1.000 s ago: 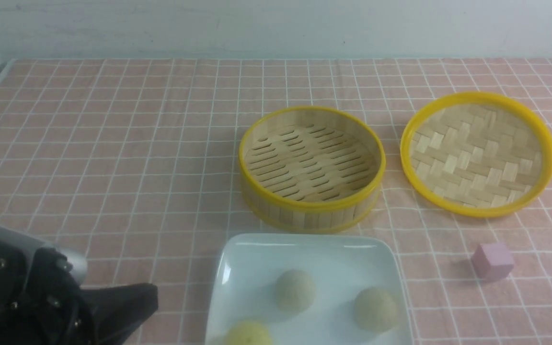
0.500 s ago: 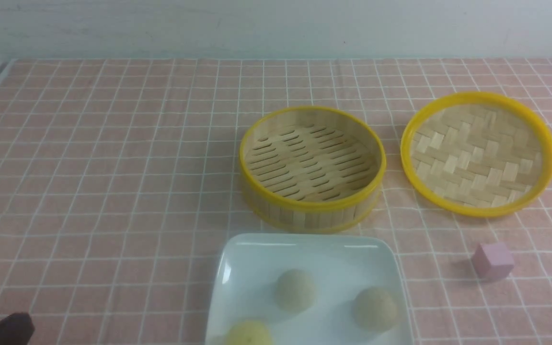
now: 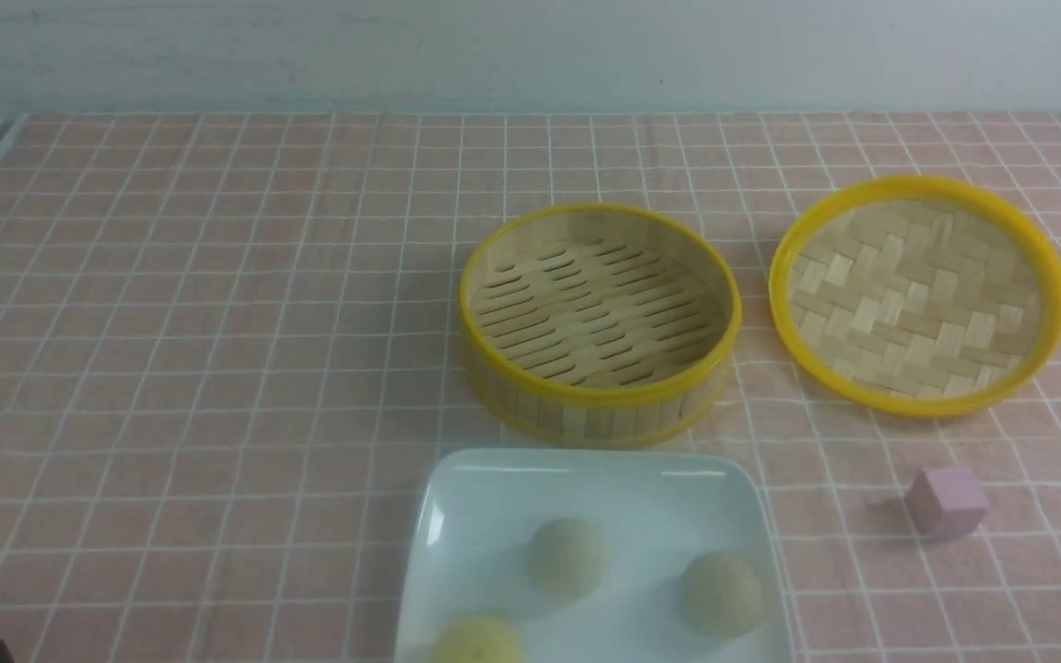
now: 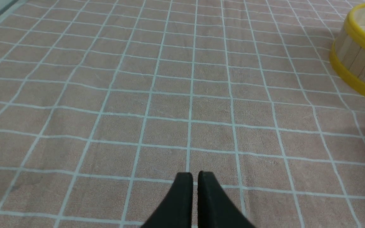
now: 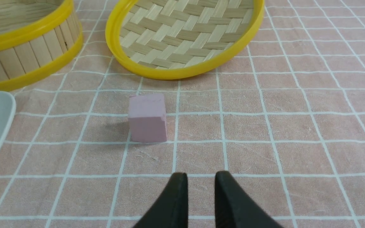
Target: Put the steamed buns into the plate on the pink tablecloth.
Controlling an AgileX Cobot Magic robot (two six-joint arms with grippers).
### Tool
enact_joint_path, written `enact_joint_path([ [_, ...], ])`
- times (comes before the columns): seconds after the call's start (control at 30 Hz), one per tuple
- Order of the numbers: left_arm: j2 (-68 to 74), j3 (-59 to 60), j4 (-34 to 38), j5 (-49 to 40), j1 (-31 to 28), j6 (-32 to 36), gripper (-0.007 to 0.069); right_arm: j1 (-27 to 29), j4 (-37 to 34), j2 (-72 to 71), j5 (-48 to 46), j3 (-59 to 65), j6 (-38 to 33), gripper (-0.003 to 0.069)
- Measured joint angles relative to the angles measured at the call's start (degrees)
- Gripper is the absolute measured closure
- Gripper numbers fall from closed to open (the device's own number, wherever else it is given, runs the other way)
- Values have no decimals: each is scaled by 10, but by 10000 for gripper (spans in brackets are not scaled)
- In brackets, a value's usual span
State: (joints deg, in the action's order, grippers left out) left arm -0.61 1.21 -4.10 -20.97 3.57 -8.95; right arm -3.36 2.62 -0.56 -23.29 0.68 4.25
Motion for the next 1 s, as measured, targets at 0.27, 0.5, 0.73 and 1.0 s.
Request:
enact_joint_path([
  [0.27, 0, 0, -10, -2, 13, 0, 562, 0, 0, 0, 0, 0, 0, 525],
  [0.5, 0, 0, -10, -2, 13, 0, 554, 0, 0, 0, 0, 0, 0, 521],
  [0.73, 0, 0, -10, -2, 13, 0, 552, 0, 0, 0, 0, 0, 0, 510],
  [1.0, 0, 0, -10, -2, 13, 0, 540, 0, 0, 0, 0, 0, 0, 505],
])
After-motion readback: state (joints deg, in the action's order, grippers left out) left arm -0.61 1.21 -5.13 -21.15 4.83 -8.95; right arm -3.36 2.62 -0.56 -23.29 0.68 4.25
